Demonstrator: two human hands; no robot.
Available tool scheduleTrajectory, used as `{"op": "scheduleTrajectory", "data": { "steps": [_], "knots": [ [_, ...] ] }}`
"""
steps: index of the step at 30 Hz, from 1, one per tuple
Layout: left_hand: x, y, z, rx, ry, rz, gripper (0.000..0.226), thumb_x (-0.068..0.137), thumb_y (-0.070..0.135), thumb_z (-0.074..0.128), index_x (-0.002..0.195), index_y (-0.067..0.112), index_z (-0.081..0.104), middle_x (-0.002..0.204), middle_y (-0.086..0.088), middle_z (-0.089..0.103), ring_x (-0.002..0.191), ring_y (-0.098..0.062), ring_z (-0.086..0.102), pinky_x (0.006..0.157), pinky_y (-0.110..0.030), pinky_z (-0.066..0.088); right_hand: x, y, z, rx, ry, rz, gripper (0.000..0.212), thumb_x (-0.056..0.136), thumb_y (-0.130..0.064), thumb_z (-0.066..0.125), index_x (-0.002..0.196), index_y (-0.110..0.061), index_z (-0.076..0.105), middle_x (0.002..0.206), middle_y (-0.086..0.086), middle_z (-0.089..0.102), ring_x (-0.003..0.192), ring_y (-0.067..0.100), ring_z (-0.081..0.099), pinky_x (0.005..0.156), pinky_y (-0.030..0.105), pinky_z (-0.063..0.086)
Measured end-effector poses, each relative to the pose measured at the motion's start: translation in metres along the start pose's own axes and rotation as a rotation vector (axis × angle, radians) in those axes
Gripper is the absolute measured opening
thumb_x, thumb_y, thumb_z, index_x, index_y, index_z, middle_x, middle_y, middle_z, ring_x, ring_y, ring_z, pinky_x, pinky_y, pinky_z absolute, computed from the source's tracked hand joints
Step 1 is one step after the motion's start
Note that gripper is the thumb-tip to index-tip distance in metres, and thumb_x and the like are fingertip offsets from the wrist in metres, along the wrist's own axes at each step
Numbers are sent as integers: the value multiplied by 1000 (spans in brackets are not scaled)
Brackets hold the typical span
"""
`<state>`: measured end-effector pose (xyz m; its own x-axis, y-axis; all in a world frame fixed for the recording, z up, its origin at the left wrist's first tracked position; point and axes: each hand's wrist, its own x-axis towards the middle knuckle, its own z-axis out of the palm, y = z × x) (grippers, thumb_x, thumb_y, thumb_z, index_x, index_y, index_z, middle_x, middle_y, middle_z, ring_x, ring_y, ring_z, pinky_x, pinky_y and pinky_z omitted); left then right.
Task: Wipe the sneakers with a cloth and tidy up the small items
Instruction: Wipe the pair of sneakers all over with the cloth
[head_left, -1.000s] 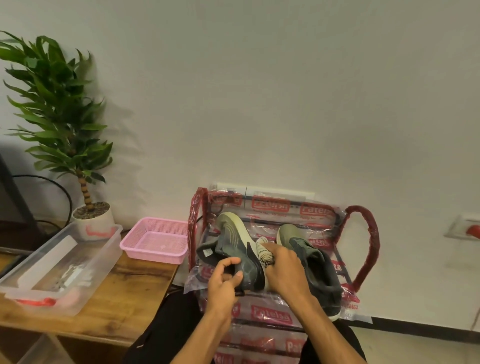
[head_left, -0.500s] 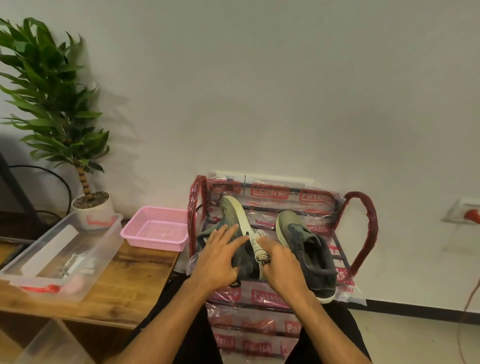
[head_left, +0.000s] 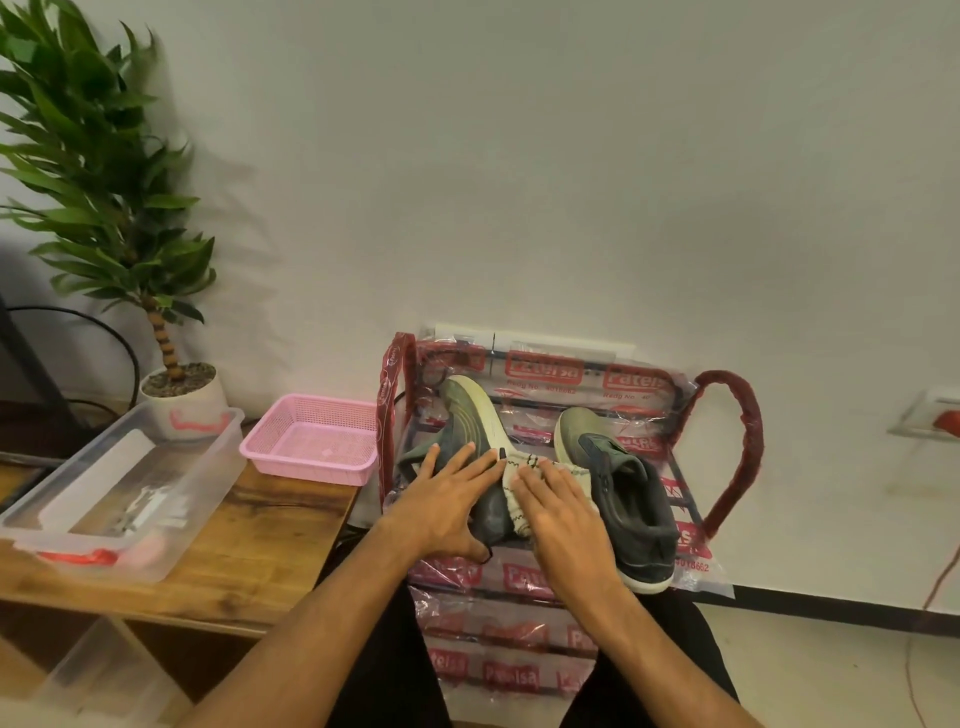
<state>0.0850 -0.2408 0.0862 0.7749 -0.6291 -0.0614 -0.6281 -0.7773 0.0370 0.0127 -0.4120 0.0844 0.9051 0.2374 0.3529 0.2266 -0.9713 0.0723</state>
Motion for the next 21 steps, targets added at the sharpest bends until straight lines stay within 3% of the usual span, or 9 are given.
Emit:
{"op": "scheduleTrajectory", "data": {
  "steps": [6, 11, 21],
  "knots": [
    [2, 5, 2, 55, 45, -32, 110, 76, 65, 63, 155, 28, -5, 163, 7, -5, 150, -19, -9, 117, -57, -8, -29, -8, 4, -43, -69, -90, 81, 43, -3, 89, 120, 0, 66, 126, 16, 63, 121, 31, 58, 106, 47, 36],
    [5, 12, 3, 76, 76, -50, 110, 76, 64, 64, 155, 27, -3, 164, 5, -1, 150, -20, -6, 116, -56, -12, -2, 4, 4, -84, -28, 19, 76, 48, -3, 88, 121, 0, 65, 126, 16, 63, 121, 33, 58, 104, 46, 42],
    [5, 15, 2, 82, 84, -58, 108, 75, 62, 65, 155, 28, 0, 164, 4, 2, 150, -20, -3, 116, -56, -10, -20, 7, 10, -124, -22, -24, 82, 50, -9, 90, 126, 2, 60, 136, 17, 55, 127, 34, 52, 107, 46, 36]
  ]
}}
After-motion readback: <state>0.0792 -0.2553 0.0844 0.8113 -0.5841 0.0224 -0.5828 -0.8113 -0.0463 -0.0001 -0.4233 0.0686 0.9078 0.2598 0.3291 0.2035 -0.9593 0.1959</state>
